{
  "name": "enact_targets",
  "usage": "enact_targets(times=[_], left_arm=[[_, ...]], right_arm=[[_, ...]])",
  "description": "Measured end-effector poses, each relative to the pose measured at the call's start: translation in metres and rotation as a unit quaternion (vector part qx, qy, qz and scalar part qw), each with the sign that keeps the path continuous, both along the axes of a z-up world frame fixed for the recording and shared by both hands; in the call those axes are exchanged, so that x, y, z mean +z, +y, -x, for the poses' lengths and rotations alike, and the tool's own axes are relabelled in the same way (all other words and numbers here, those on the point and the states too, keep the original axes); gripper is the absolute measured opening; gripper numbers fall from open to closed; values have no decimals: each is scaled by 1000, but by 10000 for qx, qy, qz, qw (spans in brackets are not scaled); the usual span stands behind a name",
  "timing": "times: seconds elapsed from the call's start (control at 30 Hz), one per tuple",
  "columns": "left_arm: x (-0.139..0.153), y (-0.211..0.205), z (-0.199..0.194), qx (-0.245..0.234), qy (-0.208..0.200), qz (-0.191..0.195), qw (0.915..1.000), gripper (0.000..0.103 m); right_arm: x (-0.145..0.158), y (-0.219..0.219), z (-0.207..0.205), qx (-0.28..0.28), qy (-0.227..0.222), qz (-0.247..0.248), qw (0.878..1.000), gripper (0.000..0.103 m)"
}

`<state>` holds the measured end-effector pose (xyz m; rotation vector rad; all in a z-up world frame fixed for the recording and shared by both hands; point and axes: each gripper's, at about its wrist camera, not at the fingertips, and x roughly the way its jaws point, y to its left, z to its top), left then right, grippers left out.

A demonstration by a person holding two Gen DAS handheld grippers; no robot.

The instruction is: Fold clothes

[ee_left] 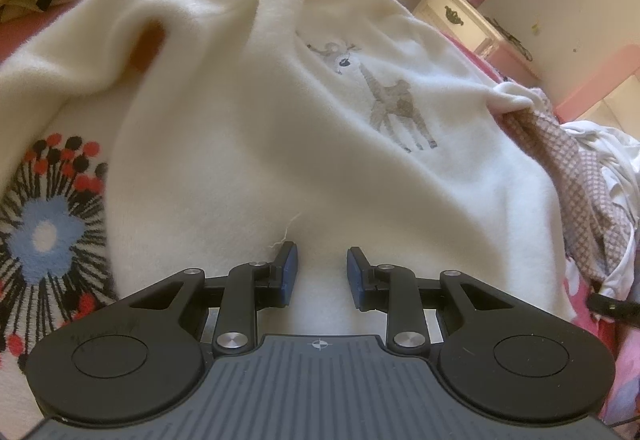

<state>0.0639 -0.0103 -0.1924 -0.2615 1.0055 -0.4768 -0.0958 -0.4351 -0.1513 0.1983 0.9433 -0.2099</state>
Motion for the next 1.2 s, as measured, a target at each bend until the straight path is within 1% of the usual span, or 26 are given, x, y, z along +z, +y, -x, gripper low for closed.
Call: enact_targets(times=[0.03,0.07,0.1,0.13,0.2,0.27,0.3,0.37,0.4,0.43,0.47,0.53,0.6,0.63,0.67,0.7,0.73,0.77,0.83,0.87,0.9,0.93,0.97,1.03,1.1,1.2], left_arm=[[0,0,0,1,-13,7,10000,28],[0,0,0,0,-29,9,10000,28],[-1,0,1,-3,-46,9,10000,28],[-1,0,1,-13,-62,2,10000,28],[-1,1,1,-40,-72,15,10000,28],[-1,2,1,-49,-67,46,10000,28],[-1,3,1,-38,-56,64,10000,28],[-2,4,0,-18,-39,93,9999,28],[-2,4,0,-8,-30,107,9999,28],[-2,5,0,2,-21,121,9999,28],[-2,5,0,5,-17,134,9999,28],[-3,6,0,0,-22,156,9999,28],[-3,6,1,15,-32,180,9998,28],[-3,7,1,36,-36,194,9998,28],[-3,7,2,49,-40,200,9998,28],[-3,7,2,48,-42,201,9998,28],[-3,8,2,41,-38,210,9998,28],[-3,9,1,47,-24,240,9997,28],[-4,11,1,73,10,317,9995,28],[-5,12,0,85,27,356,9993,28],[-5,13,0,88,26,376,9993,28],[-5,13,1,77,12,373,9993,28],[-5,12,1,62,-3,363,9993,28],[-4,13,1,46,-9,366,9993,28],[-3,16,0,50,30,406,9992,28],[-3,19,-1,57,78,459,9989,28]], right_arm=[[-8,6,-8,190,111,237,9995,42],[-19,8,-15,334,247,303,9987,29],[-28,6,-20,313,411,223,9984,18],[-30,1,-20,119,460,98,9988,4],[-11,-20,-3,-549,34,-405,9977,4],[10,-44,20,-1287,-446,-979,9858,3],[10,-54,29,-1544,-471,-1091,9808,3],[3,-68,40,-1925,-350,-1136,9741,0],[-5,-71,41,-2006,-164,-915,9753,0],[-21,-75,41,-2060,178,-598,9766,0],[-35,-80,42,-2197,470,-475,9733,0],[-34,-84,52,-2449,328,-664,9667,0],[-14,-72,48,-2104,-17,-608,9757,1],[-3,-64,44,-1877,-197,-552,9805,5],[3,-59,40,-1636,-324,-621,9840,12],[5,-55,32,-1406,-371,-708,9868,24],[6,-51,23,-1182,-393,-778,9892,51],[5,-47,17,-1020,-362,-790,9910,63],[-8,-43,2,-803,-81,-987,9918,63],[-18,-43,-4,-727,145,-1189,9901,59],[-28,-42,-11,-651,372,-1390,9875,52],[-30,-40,-13,-609,501,-1397,9870,34],[-28,-37,-13,-581,588,-1320,9878,10],[-17,-32,-12,-609,668,-1244,9881,9],[10,-34,-6,-794,455,-1402,9859,9],[58,-38,8,-945,123,-1446,9849,8]])
